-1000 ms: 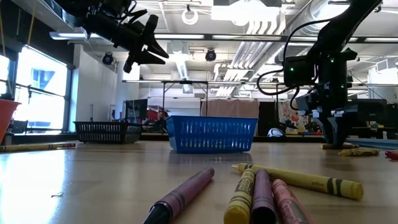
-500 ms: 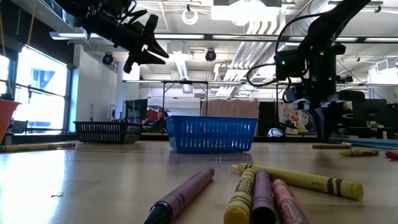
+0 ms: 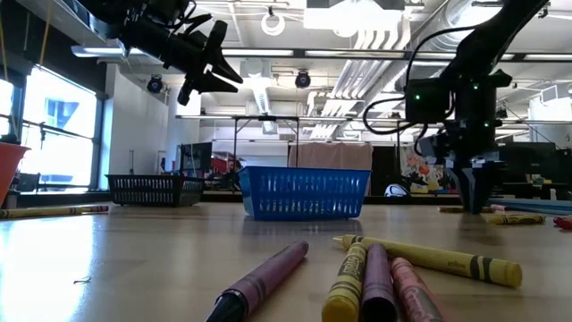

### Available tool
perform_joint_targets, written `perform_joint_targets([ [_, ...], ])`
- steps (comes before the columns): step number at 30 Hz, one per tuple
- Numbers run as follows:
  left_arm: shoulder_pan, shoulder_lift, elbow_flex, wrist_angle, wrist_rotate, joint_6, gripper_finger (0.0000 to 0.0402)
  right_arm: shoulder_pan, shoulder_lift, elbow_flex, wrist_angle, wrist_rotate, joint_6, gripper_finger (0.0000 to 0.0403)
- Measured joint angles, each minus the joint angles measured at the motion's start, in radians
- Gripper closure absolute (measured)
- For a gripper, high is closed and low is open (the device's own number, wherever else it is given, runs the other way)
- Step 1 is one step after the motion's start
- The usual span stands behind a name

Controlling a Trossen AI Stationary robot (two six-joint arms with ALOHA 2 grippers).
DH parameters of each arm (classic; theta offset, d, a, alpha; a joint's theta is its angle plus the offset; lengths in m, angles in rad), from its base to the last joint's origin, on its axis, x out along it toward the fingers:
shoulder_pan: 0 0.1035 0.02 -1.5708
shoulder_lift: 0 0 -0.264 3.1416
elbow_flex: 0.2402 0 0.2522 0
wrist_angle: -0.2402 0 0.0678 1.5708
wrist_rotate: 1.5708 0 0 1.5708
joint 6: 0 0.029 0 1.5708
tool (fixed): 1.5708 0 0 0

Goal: Sort crayons
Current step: Put the yellow crayon into the blue basket

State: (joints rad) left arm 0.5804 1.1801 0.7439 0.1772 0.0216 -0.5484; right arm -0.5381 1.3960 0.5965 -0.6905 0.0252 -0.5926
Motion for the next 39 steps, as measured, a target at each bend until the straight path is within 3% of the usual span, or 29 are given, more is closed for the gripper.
perform_joint_targets([
  [8, 0.0, 0.0, 0.0, 0.0, 0.0, 0.0, 0.0307, -0.008, -0.017, 0.048, 0.042, 0.048, 0.035, 0.0332],
  [26, 0.0, 0.0, 0.0, 0.0, 0.001, -0.001, 0.0307, -0.186, 0.007, 0.048, 0.029, -0.007, -0.04, 0.0332],
  [39, 0.0, 0.0, 0.0, 0.0, 0.001, -0.001, 0.0307, -0.202, 0.037, 0.051, 0.035, -0.016, -0.035, 0.0332],
])
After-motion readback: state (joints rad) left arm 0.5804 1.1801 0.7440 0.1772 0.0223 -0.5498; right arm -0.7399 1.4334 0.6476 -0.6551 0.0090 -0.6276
